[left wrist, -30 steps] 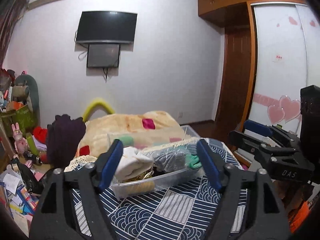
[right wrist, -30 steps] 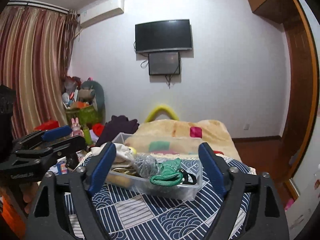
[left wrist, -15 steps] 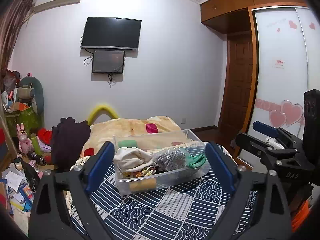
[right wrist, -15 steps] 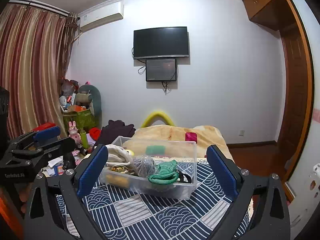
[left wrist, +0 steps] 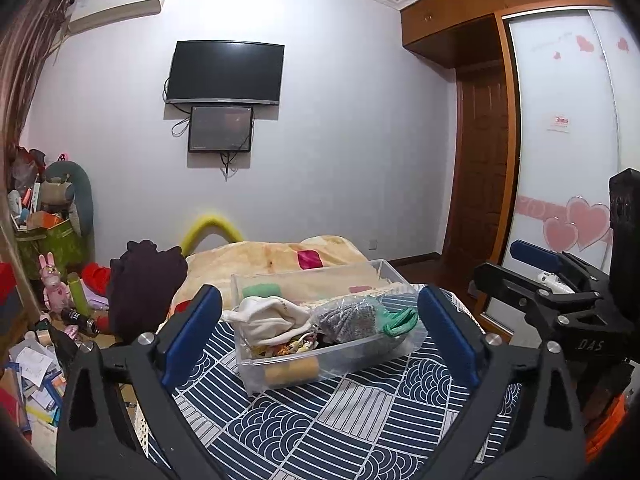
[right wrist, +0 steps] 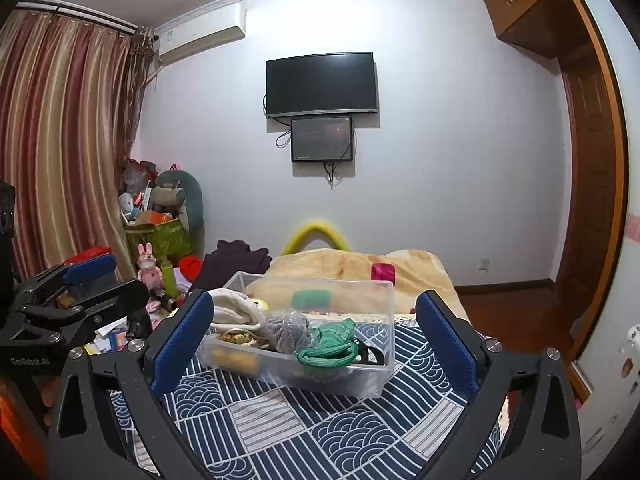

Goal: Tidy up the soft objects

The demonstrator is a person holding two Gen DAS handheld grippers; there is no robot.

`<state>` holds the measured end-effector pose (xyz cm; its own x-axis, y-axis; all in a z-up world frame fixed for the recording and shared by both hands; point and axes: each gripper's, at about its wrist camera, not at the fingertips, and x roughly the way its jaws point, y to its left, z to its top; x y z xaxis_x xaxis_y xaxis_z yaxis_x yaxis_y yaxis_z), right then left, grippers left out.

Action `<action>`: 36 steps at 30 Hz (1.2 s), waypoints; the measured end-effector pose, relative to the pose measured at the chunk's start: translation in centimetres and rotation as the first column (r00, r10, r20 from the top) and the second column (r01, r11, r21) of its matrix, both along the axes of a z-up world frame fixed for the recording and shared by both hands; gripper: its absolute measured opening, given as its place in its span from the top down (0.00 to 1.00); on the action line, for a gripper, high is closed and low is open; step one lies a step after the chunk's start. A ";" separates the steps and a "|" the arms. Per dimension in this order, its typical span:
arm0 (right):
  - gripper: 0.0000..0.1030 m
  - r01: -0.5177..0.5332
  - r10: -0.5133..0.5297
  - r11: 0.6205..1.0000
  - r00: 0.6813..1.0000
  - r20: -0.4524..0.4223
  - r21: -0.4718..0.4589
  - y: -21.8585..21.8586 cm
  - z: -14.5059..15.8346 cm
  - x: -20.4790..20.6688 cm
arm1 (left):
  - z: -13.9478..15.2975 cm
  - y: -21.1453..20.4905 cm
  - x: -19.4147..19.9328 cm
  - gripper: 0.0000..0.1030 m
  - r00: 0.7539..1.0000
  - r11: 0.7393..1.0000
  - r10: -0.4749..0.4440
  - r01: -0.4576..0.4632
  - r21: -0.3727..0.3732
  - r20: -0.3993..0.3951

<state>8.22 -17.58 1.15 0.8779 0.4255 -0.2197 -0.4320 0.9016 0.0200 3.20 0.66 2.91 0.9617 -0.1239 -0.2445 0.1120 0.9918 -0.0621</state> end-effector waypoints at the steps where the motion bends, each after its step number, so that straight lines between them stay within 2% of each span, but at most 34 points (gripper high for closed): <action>1: 0.02 0.000 0.000 1.000 1.000 -0.001 0.000 0.0 0.0 0.0 | 0.0 0.0 0.0 0.03 1.000 1.000 0.000 0.000 0.000 -0.001; 36: 0.01 -0.013 0.013 1.000 1.000 -0.010 0.014 0.1 -0.2 -0.5 | 0.0 -0.1 -0.3 0.00 1.000 1.000 0.021 -0.021 0.001 0.017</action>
